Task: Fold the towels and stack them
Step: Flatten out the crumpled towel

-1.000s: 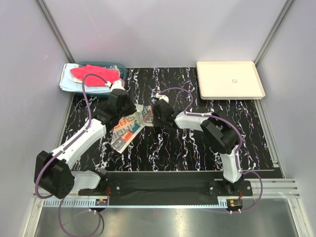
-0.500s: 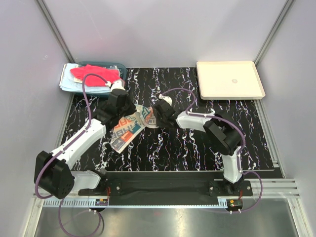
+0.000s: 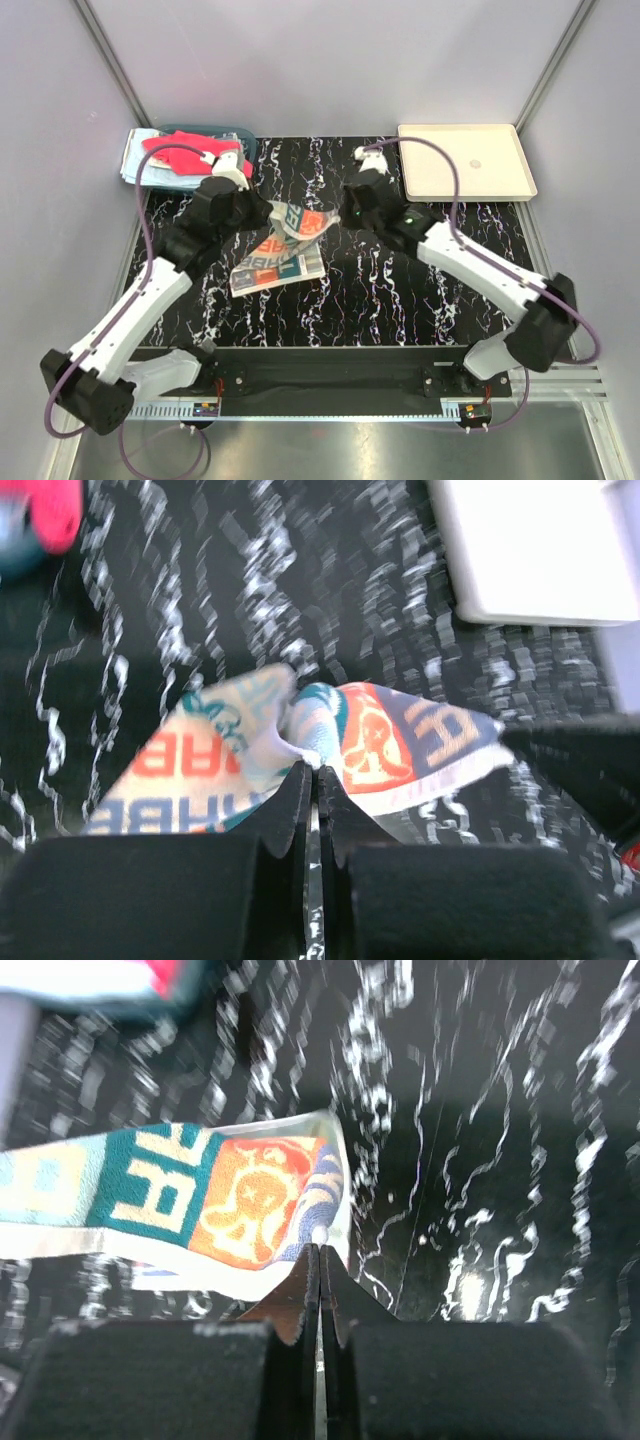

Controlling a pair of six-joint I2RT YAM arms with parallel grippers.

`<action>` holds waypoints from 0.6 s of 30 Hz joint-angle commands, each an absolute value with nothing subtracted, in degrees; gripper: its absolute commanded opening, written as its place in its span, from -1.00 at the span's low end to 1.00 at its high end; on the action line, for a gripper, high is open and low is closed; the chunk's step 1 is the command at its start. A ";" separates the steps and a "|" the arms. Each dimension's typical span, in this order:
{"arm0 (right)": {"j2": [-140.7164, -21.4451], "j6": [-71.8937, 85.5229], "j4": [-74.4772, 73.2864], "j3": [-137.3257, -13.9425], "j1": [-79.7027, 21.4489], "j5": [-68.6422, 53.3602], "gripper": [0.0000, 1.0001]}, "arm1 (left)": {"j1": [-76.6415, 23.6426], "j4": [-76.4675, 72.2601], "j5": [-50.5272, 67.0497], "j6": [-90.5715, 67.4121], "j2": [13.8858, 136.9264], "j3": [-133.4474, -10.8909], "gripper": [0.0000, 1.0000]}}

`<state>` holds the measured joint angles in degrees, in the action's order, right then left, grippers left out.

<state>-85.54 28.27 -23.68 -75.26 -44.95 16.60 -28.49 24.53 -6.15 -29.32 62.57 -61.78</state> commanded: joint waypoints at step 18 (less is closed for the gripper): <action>-63.72 17.75 -38.93 -97.64 -45.26 13.28 -1.00 | -43.94 26.81 1.30 -18.81 45.88 -82.08 -1.00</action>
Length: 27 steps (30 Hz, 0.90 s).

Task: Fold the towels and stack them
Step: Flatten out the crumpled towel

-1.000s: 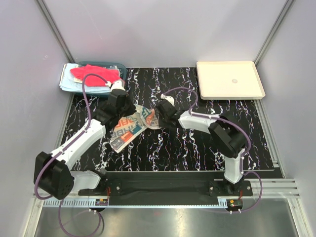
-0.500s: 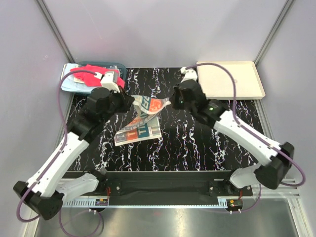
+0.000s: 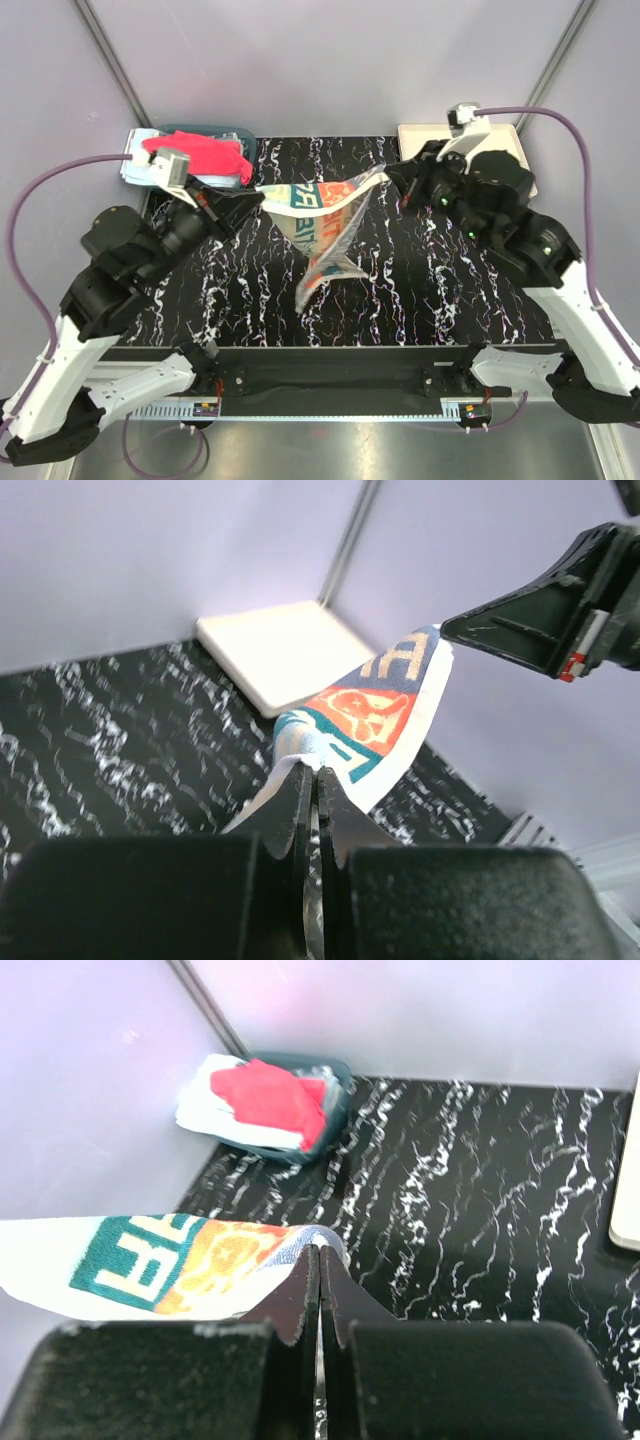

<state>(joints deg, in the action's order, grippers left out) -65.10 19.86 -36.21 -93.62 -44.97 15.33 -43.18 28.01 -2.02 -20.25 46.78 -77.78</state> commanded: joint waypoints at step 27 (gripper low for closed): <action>-74.24 15.39 -36.84 -102.56 -41.69 12.40 -1.00 | -35.54 20.75 0.91 -26.61 58.26 -82.72 -1.00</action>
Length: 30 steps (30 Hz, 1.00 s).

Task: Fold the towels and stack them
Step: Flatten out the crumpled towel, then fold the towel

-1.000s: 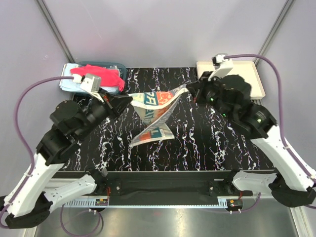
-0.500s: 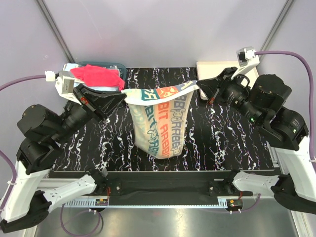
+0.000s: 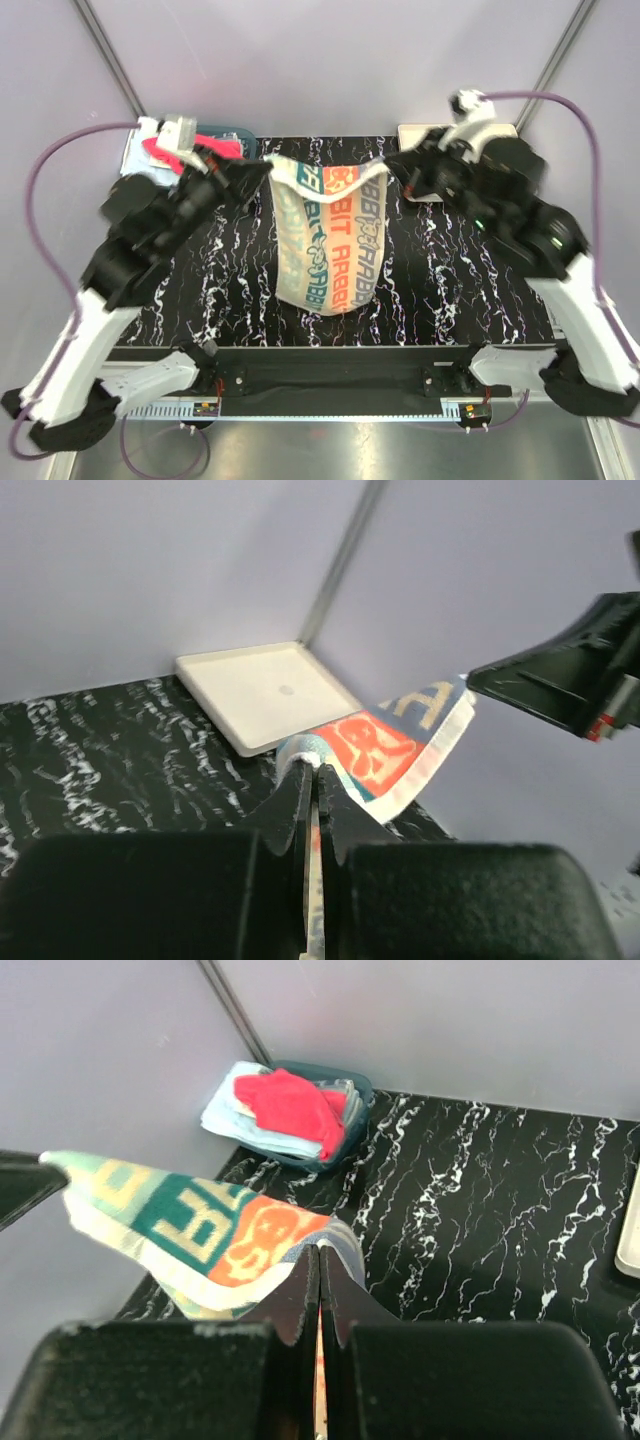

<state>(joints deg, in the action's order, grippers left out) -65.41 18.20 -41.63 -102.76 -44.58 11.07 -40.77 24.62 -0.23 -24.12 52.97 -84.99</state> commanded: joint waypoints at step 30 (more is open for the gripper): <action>-122.62 28.30 -18.30 -109.21 -11.34 -23.90 -1.00 | -10.28 -2.81 19.17 -36.91 109.08 -86.33 -0.97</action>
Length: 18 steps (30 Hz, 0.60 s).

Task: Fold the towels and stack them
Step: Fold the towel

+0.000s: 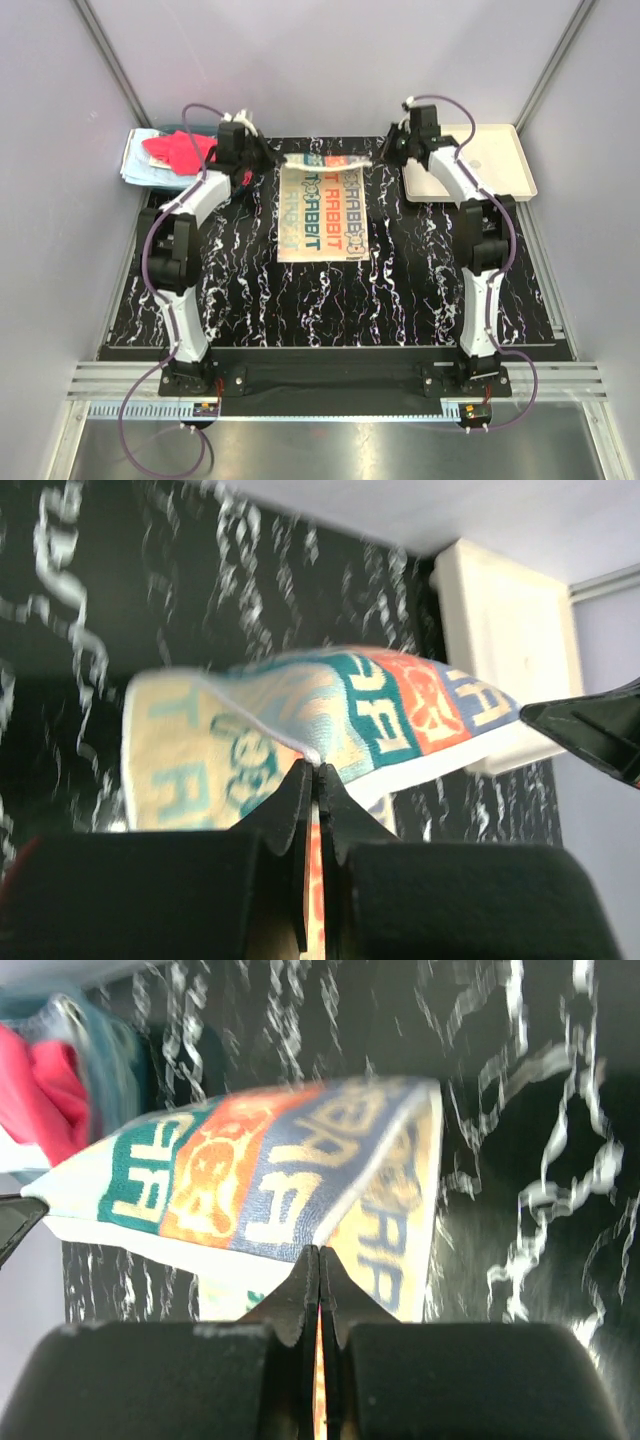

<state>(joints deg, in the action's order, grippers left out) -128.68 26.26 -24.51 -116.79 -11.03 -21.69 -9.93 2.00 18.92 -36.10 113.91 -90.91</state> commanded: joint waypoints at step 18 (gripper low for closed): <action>-104.16 30.85 -7.92 -71.12 -16.61 -21.98 -1.00 | -17.22 2.72 8.45 -37.79 92.91 -59.86 -0.99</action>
<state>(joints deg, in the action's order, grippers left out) -108.49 30.35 -12.01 -74.22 -15.55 -23.16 -16.62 2.59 12.36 -37.63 96.88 -61.71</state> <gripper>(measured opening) 0.009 0.037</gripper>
